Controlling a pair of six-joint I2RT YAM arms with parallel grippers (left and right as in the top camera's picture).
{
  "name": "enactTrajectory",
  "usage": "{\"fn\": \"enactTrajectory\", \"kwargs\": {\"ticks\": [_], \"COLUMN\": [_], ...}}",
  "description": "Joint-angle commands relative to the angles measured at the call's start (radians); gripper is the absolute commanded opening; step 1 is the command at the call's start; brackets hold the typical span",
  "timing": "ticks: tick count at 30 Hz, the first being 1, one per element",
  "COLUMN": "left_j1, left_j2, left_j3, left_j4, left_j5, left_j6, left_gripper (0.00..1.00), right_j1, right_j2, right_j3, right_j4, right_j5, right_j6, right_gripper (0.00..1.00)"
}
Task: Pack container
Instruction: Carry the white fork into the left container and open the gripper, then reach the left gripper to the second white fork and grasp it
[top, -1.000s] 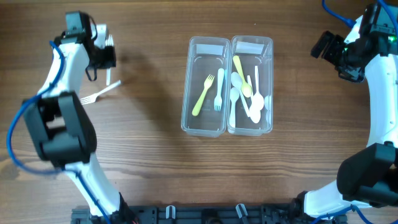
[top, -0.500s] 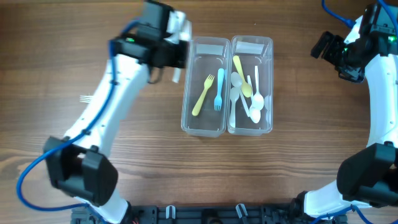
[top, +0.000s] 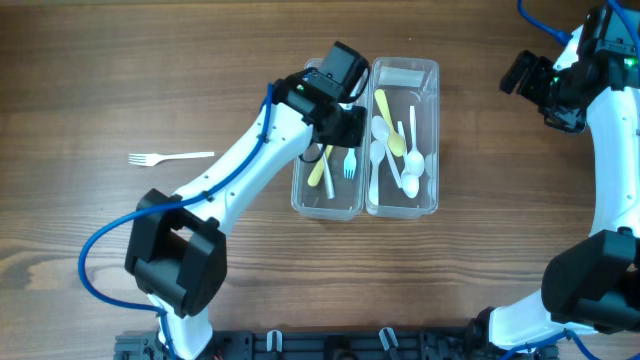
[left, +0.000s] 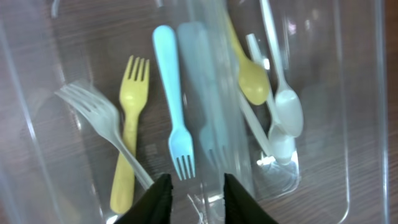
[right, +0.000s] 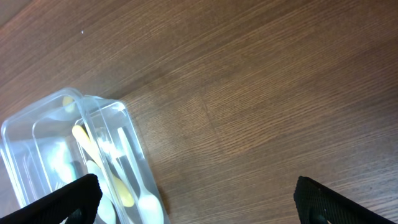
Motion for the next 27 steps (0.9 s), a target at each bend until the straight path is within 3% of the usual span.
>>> {"fn": "enactTrajectory", "kwargs": {"ticks": [1,5,8,9,14,18,20,23,27], "left_j1": [0.06,0.153,0.253,0.288,0.467,0.571,0.619,0.674,0.74], "left_j2": [-0.072,-0.184,-0.248,-0.257,-0.254,-0.253,-0.253,-0.253,-0.253], "left_j3": [-0.004,-0.004,-0.004,-0.004,-0.039,-0.152,-0.241,-0.367,-0.492], "left_j4": [-0.06,-0.192,-0.287,-0.316,-0.445,-0.386,-0.318,-0.208,-0.079], "left_j5": [-0.021,-0.109,-0.13,-0.13,-0.144,-0.036,0.037,0.043,0.043], "left_j6": [-0.027,-0.024,-0.024,-0.024,-0.021,-0.029,-0.042,-0.247,-0.545], "left_gripper": [0.39,0.54,0.77,0.78,0.78,0.75,0.68,0.55,0.63], "right_j1": [0.002,0.002,0.002,0.002,0.002,0.002,0.002,0.002,0.002], "right_j2": [0.01,0.01,0.01,0.01,0.01,0.01,0.01,0.01,0.01], "right_j3": [0.009,0.009,0.009,0.009,0.009,0.009,0.009,0.009,0.009], "right_j4": [-0.003,0.0,0.002,0.002,0.0,0.0,0.001,0.006,0.007], "right_j5": [-0.009,-0.009,-0.009,-0.009,-0.009,-0.009,-0.009,-0.009,-0.009], "right_j6": [0.004,0.004,0.005,0.005,0.005,0.004,0.004,0.004,0.004], "right_gripper": [1.0,1.0,1.0,1.0,1.0,1.0,1.0,1.0,1.0]}}
